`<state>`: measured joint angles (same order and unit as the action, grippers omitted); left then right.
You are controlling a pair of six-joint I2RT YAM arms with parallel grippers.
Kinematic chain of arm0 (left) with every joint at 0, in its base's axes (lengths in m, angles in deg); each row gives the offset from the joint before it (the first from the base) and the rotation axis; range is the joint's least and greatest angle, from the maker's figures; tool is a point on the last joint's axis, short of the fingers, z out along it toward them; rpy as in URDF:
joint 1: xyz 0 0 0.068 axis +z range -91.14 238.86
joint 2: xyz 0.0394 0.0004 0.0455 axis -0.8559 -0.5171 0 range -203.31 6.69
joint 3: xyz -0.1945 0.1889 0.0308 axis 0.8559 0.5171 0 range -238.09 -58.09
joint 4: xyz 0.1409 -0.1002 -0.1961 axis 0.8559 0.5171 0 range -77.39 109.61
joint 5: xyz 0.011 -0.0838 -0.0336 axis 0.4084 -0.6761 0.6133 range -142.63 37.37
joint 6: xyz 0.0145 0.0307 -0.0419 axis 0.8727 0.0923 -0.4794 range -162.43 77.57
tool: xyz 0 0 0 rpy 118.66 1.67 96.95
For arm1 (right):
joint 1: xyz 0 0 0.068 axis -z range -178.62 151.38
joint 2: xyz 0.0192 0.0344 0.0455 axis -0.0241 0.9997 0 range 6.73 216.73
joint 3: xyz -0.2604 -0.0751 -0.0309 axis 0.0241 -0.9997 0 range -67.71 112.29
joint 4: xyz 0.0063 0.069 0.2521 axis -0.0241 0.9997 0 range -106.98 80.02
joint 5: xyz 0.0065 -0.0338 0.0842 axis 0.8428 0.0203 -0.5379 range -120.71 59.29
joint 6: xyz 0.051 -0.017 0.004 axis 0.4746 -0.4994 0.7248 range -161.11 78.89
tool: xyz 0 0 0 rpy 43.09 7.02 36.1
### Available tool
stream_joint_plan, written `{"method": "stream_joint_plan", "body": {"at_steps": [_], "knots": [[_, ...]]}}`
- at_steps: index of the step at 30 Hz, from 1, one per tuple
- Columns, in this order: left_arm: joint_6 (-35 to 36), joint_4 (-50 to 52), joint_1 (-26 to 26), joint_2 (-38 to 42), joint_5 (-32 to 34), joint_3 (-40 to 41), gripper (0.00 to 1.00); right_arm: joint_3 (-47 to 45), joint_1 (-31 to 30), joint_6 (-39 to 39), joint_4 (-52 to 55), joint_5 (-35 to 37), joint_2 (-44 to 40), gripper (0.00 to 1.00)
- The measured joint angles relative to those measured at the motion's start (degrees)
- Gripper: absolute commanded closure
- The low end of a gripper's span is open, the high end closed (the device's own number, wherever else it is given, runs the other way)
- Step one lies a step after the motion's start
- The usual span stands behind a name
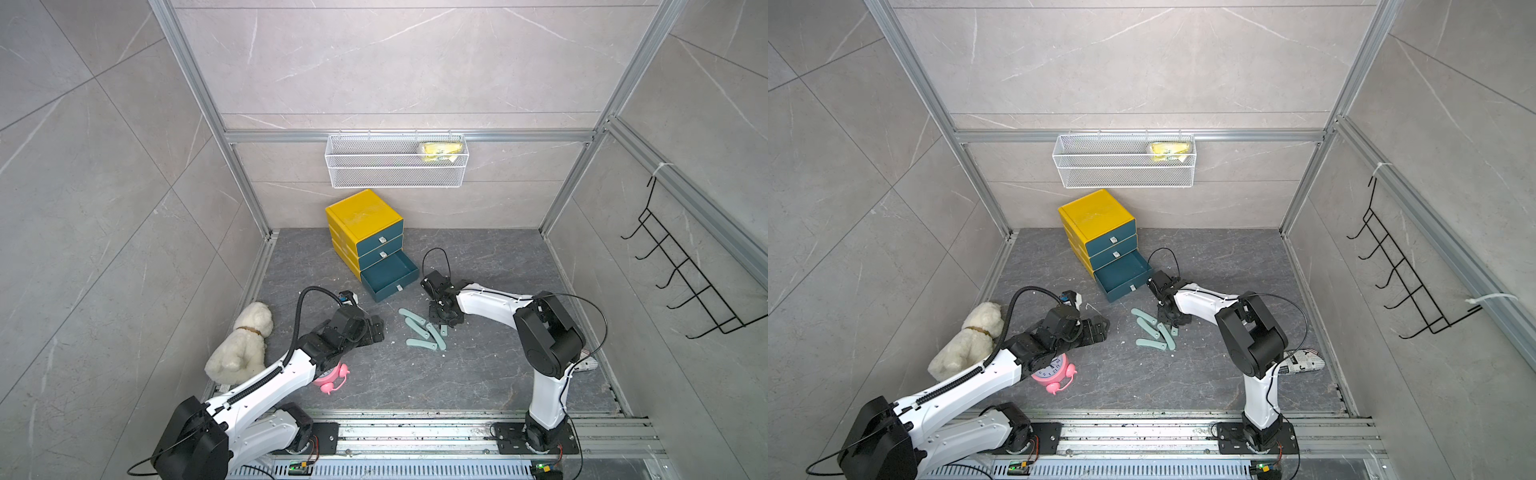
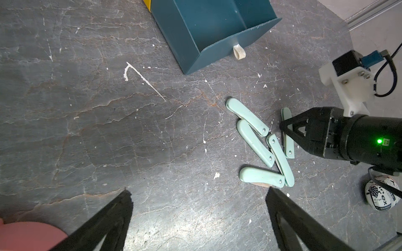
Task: Place the fruit knives into the drawer by color
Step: Pick up the fruit knife from the center of the board, then place the fruit knife in the drawer.
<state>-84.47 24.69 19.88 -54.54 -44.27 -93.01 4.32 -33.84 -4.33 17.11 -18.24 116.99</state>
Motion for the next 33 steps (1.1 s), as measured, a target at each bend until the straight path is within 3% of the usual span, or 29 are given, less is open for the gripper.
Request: {"method": "stream_joint_plan", "body": {"at_steps": [7, 13, 18, 28, 30, 33], "knots": [[0.0, -1.7, 0.0, 3.2, 0.0, 2.8, 0.01, 1.4, -0.2, -1.1, 0.6, 0.0, -6.2, 0.84], [0.2, -1.9, 0.0, 3.3, 0.0, 2.8, 0.01, 14.3, -2.6, -1.9, 0.7, -0.1, -6.4, 0.83], [0.2, -1.8, 0.0, 3.3, -0.2, 2.8, 0.01, 27.1, -3.6, -0.8, -3.0, -1.1, 0.6, 0.83], [0.2, -1.6, 0.0, 3.3, -2.1, 2.7, 0.01, 47.1, -2.9, 2.5, -3.8, -2.4, 22.7, 0.81], [0.2, -1.4, 0.0, 3.3, -2.5, 2.7, 0.01, 49.4, -2.8, 2.9, -3.4, -2.5, 24.9, 0.76], [0.2, -1.3, 0.0, 3.3, -2.8, 2.7, 0.0, 50.9, -2.6, 3.9, -3.2, -2.9, 26.1, 0.58]]}}
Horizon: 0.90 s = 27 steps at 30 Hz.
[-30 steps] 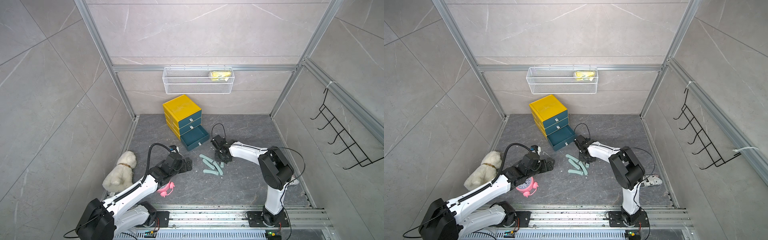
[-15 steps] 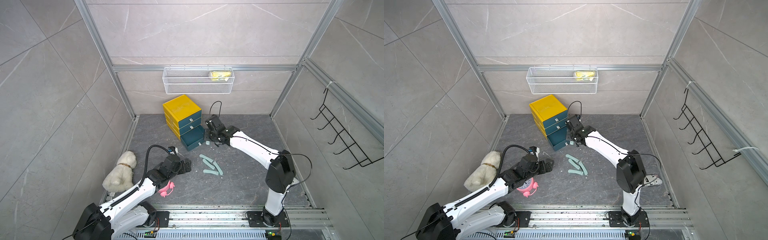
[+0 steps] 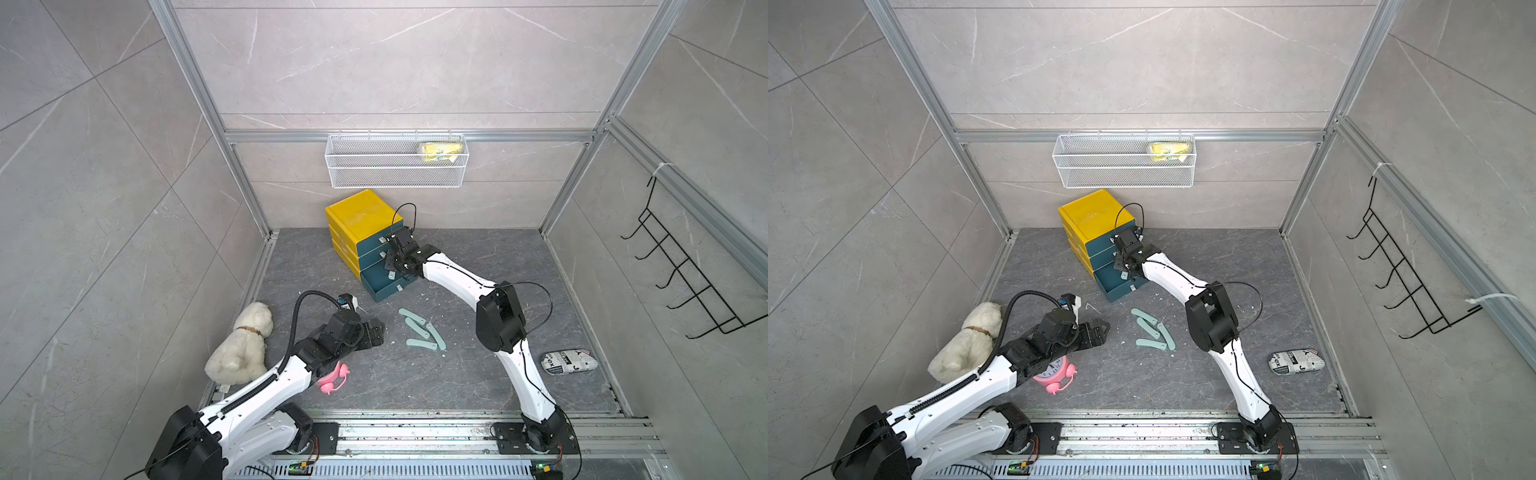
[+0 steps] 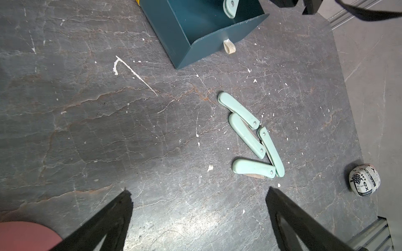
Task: Place the fruit knives into the drawer by color
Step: Place the fruit knife in the drawer.
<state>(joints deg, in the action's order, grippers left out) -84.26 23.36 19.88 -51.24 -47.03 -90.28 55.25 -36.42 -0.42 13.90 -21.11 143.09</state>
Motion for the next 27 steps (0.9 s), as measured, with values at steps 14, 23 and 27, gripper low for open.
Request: {"method": "stream_joint_plan", "body": {"at_steps": [14, 23, 27], "knots": [[0.3, 0.9, 0.0, 0.7, -1.6, -0.2, 0.0, -13.3, 0.1, 0.5, -4.2, -0.9, -9.0, 0.48], [1.8, 0.8, -0.3, -4.5, -4.6, -5.2, 0.01, -35.9, 0.0, 1.2, -9.7, -0.5, -32.7, 0.48], [3.1, 0.7, -2.5, -10.8, -4.9, -10.1, 0.05, -46.6, -0.4, 1.8, -10.1, 1.0, -41.3, 0.48]]}}
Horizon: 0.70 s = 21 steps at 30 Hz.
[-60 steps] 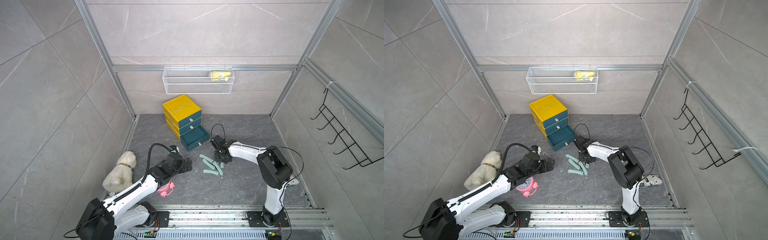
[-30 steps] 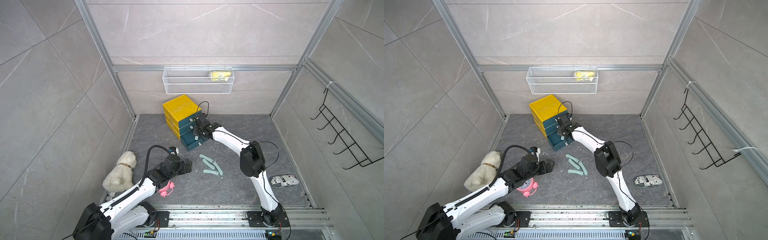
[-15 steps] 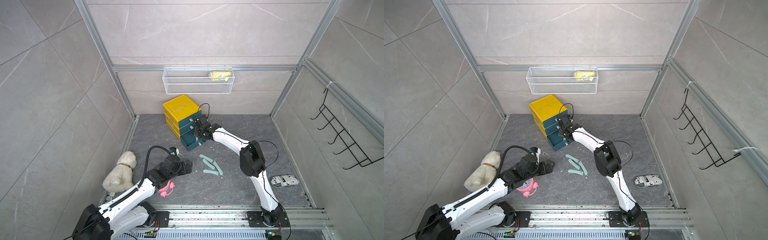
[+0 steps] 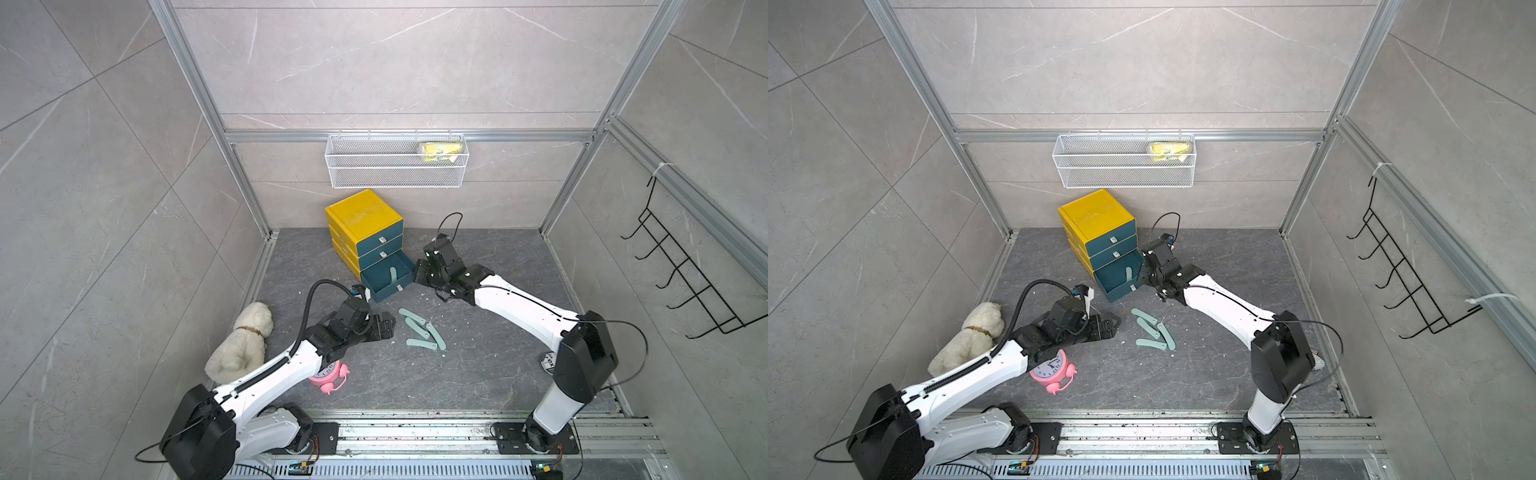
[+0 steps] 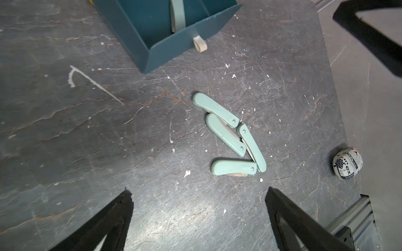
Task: Place the fruit knives into the drawer by color
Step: Pick up the fruit knife from the center of the board.
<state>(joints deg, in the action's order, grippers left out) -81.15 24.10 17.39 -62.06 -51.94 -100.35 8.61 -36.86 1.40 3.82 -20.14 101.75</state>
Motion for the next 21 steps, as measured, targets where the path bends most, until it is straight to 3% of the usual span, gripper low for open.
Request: {"method": "stream_joint_plan", "body": {"at_steps": [3, 11, 21], "knots": [[1.2, 0.1, -2.8, -5.8, -0.1, -4.2, 0.09, -6.6, -0.1, 0.5, 0.5, 1.2, -4.3, 0.49], [2.6, 0.4, -6.8, -21.9, -2.7, -12.8, 0.32, -17.7, -0.1, 2.2, 3.0, 4.2, -12.4, 0.5], [6.4, 5.7, -9.6, -31.9, -0.5, -22.5, 0.32, -25.5, -0.1, 4.2, 2.9, 5.8, -16.2, 0.5]]}}
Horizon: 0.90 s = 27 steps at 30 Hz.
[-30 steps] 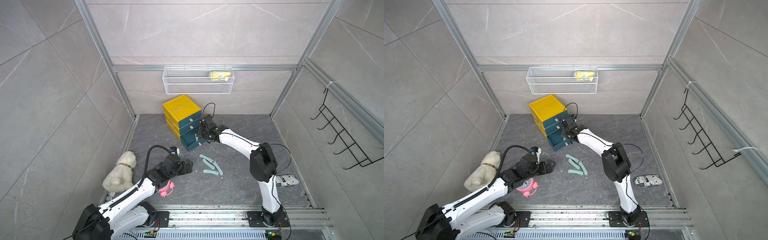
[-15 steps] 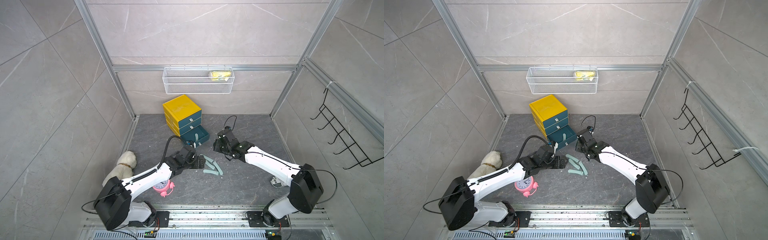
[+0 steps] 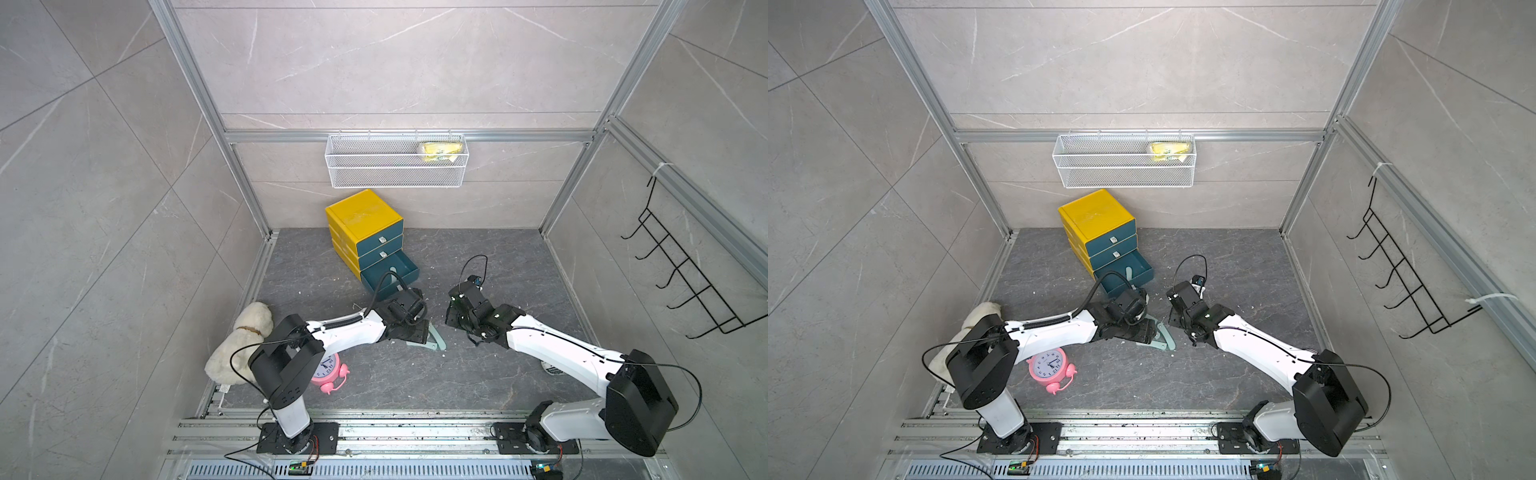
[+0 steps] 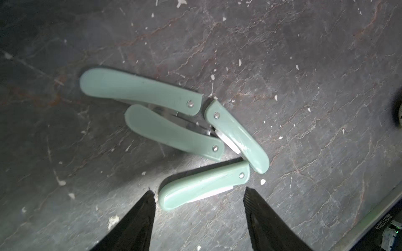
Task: Place the fruit knives into the drawer by color
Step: Pick up the fruit knife from the center of the board.
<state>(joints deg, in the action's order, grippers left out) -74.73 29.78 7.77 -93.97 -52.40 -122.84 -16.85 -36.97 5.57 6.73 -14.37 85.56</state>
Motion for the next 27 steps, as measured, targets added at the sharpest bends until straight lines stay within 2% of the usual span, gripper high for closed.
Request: {"method": "stream_joint_plan", "body": {"at_steps": [5, 14, 20, 27], "knots": [[0.0, 0.9, 0.7, -4.0, 2.6, -3.5, 0.29, -1.2, 0.0, 0.5, 0.0, 0.0, -0.6, 0.5], [-2.8, 1.2, 3.8, -7.0, 4.5, -4.6, 0.17, -1.9, 0.1, 0.5, 0.0, 0.0, -4.6, 0.5], [-4.0, 0.5, 5.1, -9.8, 3.9, -6.1, 0.16, -2.4, 0.2, 0.5, 0.0, 0.0, -7.1, 0.5], [-3.7, 0.9, 5.5, -16.1, 1.5, -15.1, 0.21, -4.0, 0.5, 0.5, 0.0, 0.0, -10.0, 0.5]]}}
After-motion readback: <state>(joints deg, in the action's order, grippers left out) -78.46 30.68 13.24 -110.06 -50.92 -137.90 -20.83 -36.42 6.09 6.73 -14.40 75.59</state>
